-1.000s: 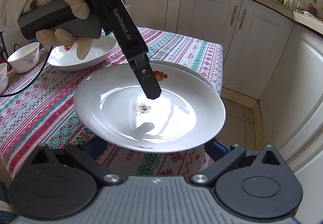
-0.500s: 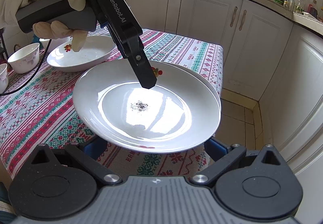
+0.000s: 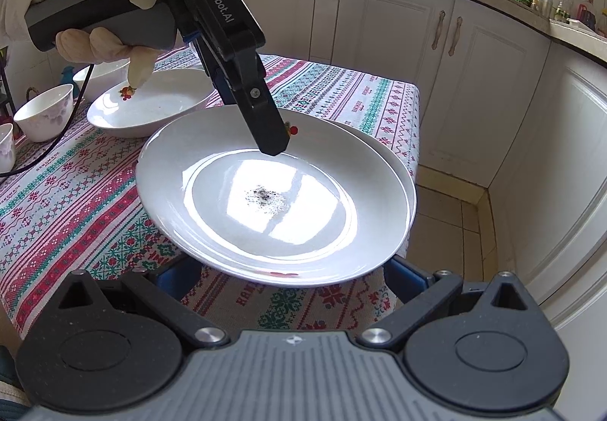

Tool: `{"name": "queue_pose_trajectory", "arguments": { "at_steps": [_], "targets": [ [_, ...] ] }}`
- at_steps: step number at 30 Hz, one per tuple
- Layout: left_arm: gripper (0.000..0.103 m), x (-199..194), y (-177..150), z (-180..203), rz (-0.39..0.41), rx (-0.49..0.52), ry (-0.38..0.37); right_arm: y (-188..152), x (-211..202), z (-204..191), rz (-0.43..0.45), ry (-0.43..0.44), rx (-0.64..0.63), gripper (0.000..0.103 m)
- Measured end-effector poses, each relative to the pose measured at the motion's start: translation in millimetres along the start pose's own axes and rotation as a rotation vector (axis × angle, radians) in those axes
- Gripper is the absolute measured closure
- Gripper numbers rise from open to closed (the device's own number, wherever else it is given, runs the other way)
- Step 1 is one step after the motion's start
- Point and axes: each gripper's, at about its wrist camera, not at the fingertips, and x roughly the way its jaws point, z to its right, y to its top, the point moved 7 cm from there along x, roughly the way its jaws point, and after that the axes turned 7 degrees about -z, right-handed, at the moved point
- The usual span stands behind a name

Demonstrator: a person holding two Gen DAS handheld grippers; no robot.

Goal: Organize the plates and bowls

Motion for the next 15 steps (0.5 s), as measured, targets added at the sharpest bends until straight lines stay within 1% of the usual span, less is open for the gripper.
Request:
{"name": "queue_pose_trajectory", "arguments": {
  "at_steps": [4, 6, 15],
  "targets": [
    [0.004, 9.1, 5.0, 2.3, -0.006, 0.04, 0.061, -0.1, -1.9, 0.1, 0.004, 0.0, 0.004, 0.0],
    [0.004, 13.6, 5.3, 3.9, -0.022, 0.06, 0.093, -0.2, -2.9, 0.4, 0.005, -0.002, 0.006, 0.0],
    [0.001, 29.7, -2.9, 12.2, -0.068, 0.131, 0.225, -1.7, -3.4, 1.0, 0.006, -0.003, 0.014, 0.0]
  ]
}}
